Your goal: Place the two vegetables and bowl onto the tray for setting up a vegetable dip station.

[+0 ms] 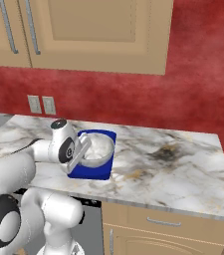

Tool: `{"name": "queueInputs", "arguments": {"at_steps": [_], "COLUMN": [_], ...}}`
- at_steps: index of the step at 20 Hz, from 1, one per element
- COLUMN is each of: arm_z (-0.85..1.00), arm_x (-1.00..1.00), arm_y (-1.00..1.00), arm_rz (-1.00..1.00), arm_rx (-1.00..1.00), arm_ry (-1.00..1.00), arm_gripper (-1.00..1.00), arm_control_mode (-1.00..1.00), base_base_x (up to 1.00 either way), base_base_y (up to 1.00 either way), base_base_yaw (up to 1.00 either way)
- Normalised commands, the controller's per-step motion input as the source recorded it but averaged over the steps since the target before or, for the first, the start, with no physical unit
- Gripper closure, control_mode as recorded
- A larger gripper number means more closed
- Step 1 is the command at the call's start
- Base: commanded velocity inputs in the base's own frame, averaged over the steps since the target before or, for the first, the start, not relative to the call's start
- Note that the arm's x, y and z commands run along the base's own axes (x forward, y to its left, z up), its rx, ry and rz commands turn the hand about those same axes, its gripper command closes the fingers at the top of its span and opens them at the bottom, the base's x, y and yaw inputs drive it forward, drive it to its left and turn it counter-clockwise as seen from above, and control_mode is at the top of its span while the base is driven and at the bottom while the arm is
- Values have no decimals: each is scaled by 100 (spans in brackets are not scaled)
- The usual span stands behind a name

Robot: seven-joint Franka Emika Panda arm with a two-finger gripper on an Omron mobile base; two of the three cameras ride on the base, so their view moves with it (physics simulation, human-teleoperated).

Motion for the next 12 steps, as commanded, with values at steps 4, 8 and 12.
{"name": "queueInputs", "arguments": {"at_steps": [4,8,12], "arm_z": [-20,-17,-14], "arm_x": [11,11,11], "arm_y": [0,0,0], "arm_rz": [0,0,0], "arm_rx": [0,0,0], "arm_ry": [1,1,1], "arm_gripper": [100,100,100], "arm_control_mode": [-100,-100,-100], "base_base_x": [0,0,0], "base_base_y": [0,0,0], "base_base_yaw": [0,0,0]}}
